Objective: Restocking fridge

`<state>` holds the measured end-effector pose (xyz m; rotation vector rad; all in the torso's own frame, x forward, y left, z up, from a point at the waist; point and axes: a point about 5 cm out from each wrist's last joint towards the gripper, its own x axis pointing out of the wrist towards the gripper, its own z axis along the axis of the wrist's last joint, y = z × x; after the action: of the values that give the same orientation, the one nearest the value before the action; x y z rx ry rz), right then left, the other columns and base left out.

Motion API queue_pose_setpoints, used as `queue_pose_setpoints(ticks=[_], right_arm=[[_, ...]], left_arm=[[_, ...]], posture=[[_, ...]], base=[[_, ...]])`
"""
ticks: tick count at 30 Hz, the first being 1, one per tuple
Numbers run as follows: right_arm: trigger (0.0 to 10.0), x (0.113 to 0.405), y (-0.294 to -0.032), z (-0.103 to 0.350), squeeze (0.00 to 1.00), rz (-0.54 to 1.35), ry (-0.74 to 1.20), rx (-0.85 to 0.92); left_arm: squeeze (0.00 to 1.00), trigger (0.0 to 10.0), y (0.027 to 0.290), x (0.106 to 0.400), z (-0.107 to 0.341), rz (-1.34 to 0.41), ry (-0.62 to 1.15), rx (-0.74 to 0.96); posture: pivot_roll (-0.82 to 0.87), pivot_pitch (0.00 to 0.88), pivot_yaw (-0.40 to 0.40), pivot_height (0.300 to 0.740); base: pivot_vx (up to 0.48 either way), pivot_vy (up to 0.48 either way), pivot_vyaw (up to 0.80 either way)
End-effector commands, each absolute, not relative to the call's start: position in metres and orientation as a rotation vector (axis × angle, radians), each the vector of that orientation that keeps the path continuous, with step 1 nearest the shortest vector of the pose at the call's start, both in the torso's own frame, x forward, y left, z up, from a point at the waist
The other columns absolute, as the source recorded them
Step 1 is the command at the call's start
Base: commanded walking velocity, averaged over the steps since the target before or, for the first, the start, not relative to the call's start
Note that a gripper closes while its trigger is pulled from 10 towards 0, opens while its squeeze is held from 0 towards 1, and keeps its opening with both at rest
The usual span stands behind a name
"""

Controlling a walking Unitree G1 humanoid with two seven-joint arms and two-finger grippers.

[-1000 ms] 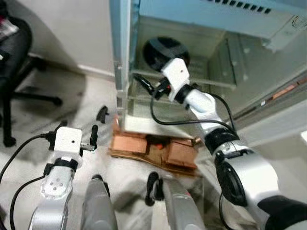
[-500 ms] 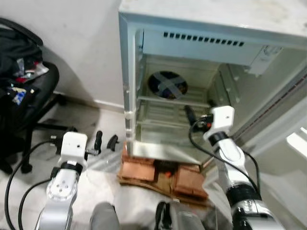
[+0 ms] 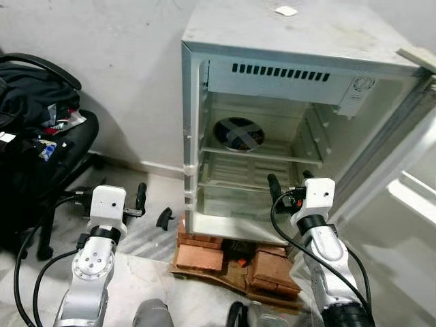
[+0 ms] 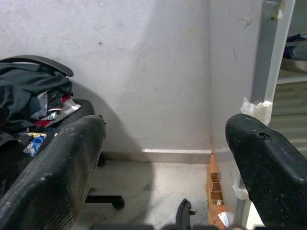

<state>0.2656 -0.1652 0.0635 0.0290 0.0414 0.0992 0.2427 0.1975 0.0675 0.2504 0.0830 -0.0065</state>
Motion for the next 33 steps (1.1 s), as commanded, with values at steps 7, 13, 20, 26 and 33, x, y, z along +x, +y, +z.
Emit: queue_pose_setpoints(ticks=[7, 13, 20, 26, 33], right_arm=[[10.0, 0.266, -0.168, 0.07, 0.0, 0.12, 0.061, 0.026], [10.0, 0.264, -0.171, 0.067, 0.0, 0.124, 0.083, 0.022], [10.0, 0.265, -0.169, 0.069, 0.0, 0.128, 0.096, 0.019], [10.0, 0.268, -0.169, 0.073, 0.0, 0.138, 0.083, 0.002], [10.0, 0.267, -0.172, 0.072, 0.0, 0.137, 0.092, -0.014]], left_arm=[[0.0, 10.0, 0.193, 0.237, 0.061, -0.018, 0.099, 0.238], [0.0, 10.0, 0.19, 0.229, 0.054, -0.026, 0.122, 0.23], [0.0, 10.0, 0.191, 0.231, 0.056, -0.025, 0.115, 0.233], [0.0, 10.0, 0.193, 0.235, 0.061, -0.017, 0.1, 0.241], [0.0, 10.0, 0.194, 0.231, 0.059, -0.025, 0.107, 0.257]], posture=[[0.09, 0.007, -0.061, 0.74], [0.09, 0.018, -0.069, 0.74], [0.09, 0.027, -0.066, 0.74], [0.09, 0.048, -0.055, 0.74], [0.08, 0.053, -0.067, 0.74]], base=[[-0.069, 0.0, -0.06], [-0.121, 0.0, -0.07], [-0.175, 0.0, -0.2], [-0.262, 0.0, -0.77], [-0.267, 0.0, -0.52]])
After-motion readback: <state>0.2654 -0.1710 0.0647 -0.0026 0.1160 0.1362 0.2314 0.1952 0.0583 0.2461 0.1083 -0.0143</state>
